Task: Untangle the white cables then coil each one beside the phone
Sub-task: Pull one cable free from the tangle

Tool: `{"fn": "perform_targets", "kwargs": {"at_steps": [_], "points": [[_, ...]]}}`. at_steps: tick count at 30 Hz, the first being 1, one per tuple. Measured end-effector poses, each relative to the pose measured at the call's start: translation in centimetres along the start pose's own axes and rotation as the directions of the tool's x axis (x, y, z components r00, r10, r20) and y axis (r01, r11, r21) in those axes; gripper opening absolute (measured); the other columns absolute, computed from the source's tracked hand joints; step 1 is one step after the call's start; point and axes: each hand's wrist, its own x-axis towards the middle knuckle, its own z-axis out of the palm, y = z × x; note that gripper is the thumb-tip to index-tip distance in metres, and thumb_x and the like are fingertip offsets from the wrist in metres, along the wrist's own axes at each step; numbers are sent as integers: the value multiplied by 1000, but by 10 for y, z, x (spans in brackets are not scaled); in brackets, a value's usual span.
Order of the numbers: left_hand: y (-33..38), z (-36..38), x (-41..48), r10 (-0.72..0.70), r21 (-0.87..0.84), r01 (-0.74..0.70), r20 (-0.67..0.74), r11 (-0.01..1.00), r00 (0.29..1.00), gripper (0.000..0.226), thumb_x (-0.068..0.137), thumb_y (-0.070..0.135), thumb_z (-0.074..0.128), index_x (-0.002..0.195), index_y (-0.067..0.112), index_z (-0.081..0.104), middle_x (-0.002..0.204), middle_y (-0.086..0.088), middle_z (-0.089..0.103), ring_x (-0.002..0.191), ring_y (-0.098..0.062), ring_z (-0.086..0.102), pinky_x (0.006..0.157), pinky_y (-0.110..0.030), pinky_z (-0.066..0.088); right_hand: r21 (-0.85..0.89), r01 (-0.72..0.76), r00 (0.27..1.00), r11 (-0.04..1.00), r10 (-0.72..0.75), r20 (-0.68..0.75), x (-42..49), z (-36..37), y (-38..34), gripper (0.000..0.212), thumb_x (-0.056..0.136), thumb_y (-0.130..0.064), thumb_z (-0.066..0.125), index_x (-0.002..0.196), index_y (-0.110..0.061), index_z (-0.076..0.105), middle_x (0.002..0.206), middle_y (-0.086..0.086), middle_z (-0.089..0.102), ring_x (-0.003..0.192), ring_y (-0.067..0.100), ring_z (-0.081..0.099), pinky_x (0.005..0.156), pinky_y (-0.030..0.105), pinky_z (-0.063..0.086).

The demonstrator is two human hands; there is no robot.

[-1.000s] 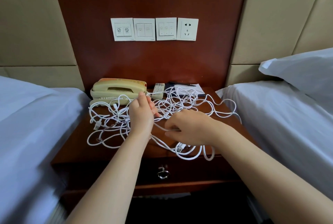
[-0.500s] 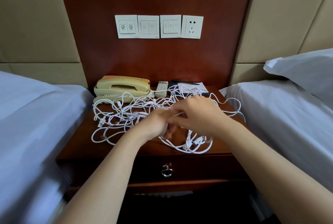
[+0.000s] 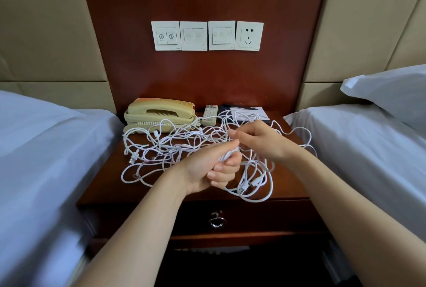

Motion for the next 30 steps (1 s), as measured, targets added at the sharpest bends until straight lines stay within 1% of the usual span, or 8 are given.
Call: {"fn": "perform_targets", "kwargs": {"at_steps": [3, 5, 8, 12, 17, 25, 27, 30], "points": [[0, -6, -2, 52, -55, -55, -56, 997, 997, 47, 90, 43, 37, 51, 17, 38, 39, 10, 23, 30, 0, 19, 33, -14, 23, 134, -9, 997, 991, -1, 72, -2, -3, 9, 46, 95, -36, 51, 68, 0, 63, 63, 8, 52, 61, 17, 46, 66, 27, 38], [1, -10, -4, 70, -113, -84, -118, 990, 991, 46, 89, 42, 37, 50, 18, 38, 39, 10, 22, 30, -1, 19, 33, -15, 22, 158, -31, 996, 987, 17, 90, -4, -5, 10, 46, 91, -46, 53, 71, -8, 68, 66, 8, 53, 63, 17, 45, 67, 27, 36], [0, -11, -4, 80, -174, -123, -232, 977, 969, 49, 96, 38, 33, 53, 16, 35, 41, 9, 21, 30, -2, 18, 33, -16, 22, 250, -83, 995, 965, 67, 72, -1, -4, 15, 46, 94, -46, 45, 76, -6, 59, 54, -9, 42, 53, 5, 33, 56, 19, 29], [3, -21, -4, 123, -238, -248, -440, 939, 890, 50, 103, 33, 25, 56, 15, 28, 39, 8, 22, 29, -3, 19, 31, -16, 21, 250, -72, 997, 966, 60, 56, -2, -12, 19, 38, 86, -54, 49, 65, -23, 47, 64, -7, 29, 61, 10, 23, 60, 25, 23], [8, -46, -12, 98, -260, -345, -654, 902, 750, 49, 104, 32, 25, 58, 16, 26, 36, 7, 22, 27, -4, 19, 29, -18, 19, 220, -6, 993, 975, 32, -114, -7, -22, 18, 40, 88, -42, 51, 64, -13, 36, 59, -6, 25, 55, 8, 21, 54, 21, 21], [11, -44, -18, 115, -354, -375, -578, 857, 808, 47, 103, 31, 25, 58, 18, 25, 37, 8, 22, 28, -4, 19, 30, -18, 20, -253, -193, 936, 948, 100, -338, 2, -22, 28, 49, 98, -35, 44, 57, -11, 32, 52, 3, 26, 48, 14, 23, 51, 29, 23], [12, -40, -18, 124, -399, -388, -548, 831, 827, 49, 103, 31, 25, 56, 17, 28, 38, 8, 23, 28, -4, 20, 30, -17, 21, -385, -291, 941, 876, 190, -279, 4, -17, 29, 52, 100, -34, 40, 54, -11, 40, 50, 0, 39, 46, 14, 36, 54, 28, 32], [13, -30, -17, 139, -358, -364, -522, 860, 842, 56, 103, 31, 26, 50, 16, 33, 39, 7, 24, 29, -4, 21, 31, -17, 23, -628, -330, 941, 705, 301, -156, 5, -4, 24, 38, 101, -33, 35, 79, -9, 55, 76, 5, 59, 78, 25, 57, 72, 32, 38]]}}
